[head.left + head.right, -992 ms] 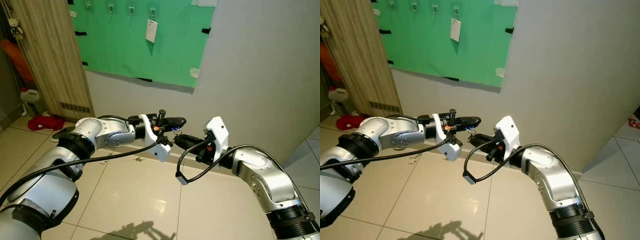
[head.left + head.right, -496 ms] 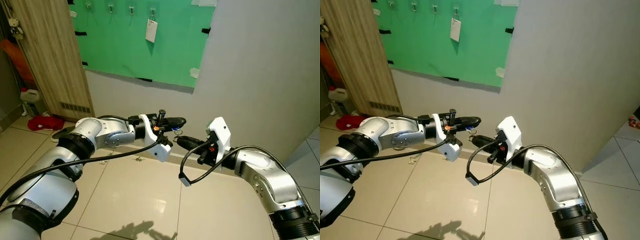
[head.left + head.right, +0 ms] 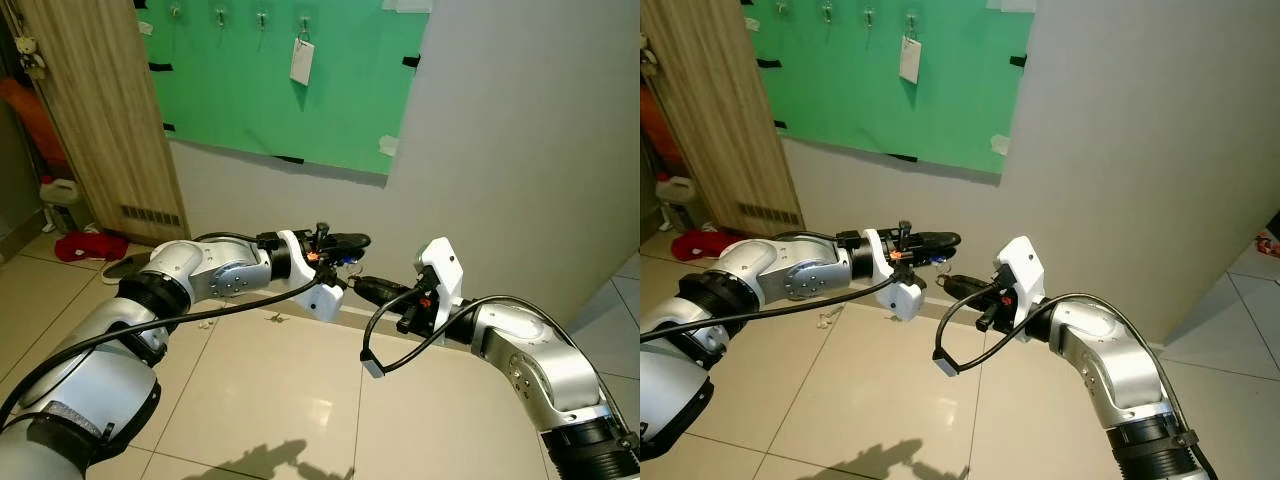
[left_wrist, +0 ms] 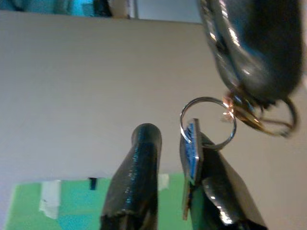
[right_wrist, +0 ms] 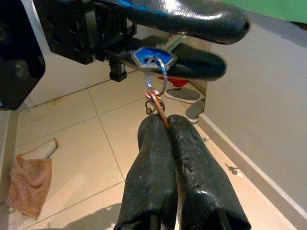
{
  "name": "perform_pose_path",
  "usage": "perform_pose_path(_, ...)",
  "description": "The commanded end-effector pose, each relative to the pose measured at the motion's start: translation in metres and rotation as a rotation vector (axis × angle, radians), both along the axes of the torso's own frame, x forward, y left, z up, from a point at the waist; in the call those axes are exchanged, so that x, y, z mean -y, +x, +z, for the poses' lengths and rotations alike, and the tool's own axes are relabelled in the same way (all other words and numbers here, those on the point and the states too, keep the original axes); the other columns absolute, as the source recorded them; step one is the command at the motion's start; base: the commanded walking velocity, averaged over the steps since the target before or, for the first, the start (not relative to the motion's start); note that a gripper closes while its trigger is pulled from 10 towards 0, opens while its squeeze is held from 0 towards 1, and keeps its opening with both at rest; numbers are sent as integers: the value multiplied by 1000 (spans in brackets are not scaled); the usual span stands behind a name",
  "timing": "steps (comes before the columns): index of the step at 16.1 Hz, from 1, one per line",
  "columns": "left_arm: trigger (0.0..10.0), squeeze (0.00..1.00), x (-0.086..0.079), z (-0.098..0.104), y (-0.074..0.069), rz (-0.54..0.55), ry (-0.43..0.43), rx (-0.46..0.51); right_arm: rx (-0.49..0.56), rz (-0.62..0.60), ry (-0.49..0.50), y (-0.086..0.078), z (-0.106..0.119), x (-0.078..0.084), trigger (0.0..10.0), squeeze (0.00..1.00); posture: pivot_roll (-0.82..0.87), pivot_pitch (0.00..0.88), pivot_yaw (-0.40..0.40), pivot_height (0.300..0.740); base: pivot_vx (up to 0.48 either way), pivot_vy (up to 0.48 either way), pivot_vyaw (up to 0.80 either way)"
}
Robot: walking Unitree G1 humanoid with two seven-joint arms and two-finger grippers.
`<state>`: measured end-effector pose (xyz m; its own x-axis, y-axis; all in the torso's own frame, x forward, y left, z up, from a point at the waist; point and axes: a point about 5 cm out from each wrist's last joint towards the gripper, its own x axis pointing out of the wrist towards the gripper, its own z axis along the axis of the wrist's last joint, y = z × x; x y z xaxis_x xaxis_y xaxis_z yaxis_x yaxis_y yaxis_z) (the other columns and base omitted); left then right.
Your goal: Hang keys on a hook
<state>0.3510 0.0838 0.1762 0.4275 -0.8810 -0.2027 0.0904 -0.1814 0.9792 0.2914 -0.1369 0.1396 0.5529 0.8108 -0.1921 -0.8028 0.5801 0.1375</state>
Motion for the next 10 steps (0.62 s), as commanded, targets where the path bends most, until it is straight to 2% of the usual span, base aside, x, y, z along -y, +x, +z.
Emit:
perform_pose_path(1, 10000, 1000, -6, -4, 2, 40, 6, -40, 13, 3, 20, -1, 7, 4, 0, 0, -104, 0, -33, 740, 0, 0, 0)
perform_pose_path(4, 10000, 1000, -17, -10, 5, 102, 40, -86, -15, 16, 57, -4, 8, 4, 0, 0, -100, 0, -36, 740, 0, 0, 0)
perform_pose_path(6, 10000, 1000, -33, -17, 10, 209, 75, -162, -36, 22, 118, -4, 12, 4, 0, 0, -96, 0, -36, 740, 0, 0, 0)
perform_pose_path(10, 10000, 1000, -55, -25, 13, 341, 39, -257, -78, 19, 194, -5, 13, 0, 0, 0, -91, 0, -33, 740, 0, 0, 0)
